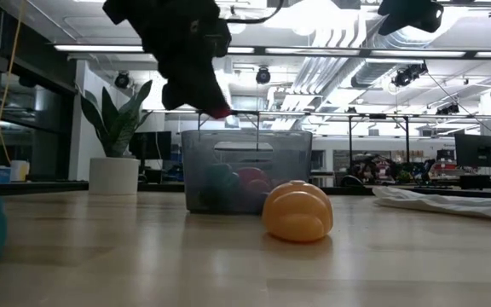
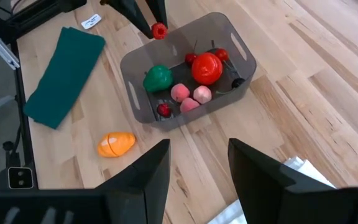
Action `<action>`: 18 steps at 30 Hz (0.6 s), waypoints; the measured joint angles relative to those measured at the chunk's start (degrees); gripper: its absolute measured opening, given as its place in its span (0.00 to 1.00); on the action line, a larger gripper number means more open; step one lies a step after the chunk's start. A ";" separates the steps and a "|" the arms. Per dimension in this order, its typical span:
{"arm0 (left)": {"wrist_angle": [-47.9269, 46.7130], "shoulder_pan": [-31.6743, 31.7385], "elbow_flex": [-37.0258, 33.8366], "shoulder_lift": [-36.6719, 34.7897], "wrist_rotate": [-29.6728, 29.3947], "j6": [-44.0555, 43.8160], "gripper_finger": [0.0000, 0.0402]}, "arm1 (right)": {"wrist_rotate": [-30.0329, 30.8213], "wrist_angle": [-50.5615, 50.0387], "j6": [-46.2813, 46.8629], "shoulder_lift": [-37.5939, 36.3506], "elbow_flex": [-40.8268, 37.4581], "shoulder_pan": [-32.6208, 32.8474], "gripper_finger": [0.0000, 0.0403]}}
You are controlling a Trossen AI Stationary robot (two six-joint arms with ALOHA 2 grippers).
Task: Pick and placing Produce into tupperware
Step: Put the red raspberry into the transparent black bin
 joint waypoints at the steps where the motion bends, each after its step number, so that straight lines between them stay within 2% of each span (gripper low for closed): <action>1: -0.01 -0.01 -0.06 0.00 -0.02 0.01 0.26 | 0.00 -0.02 0.00 0.00 0.00 -0.08 0.38; 18: 2.73 0.04 -0.07 1.51 0.92 -0.20 0.27 | -0.02 -0.13 -1.51 0.00 0.00 -1.45 0.38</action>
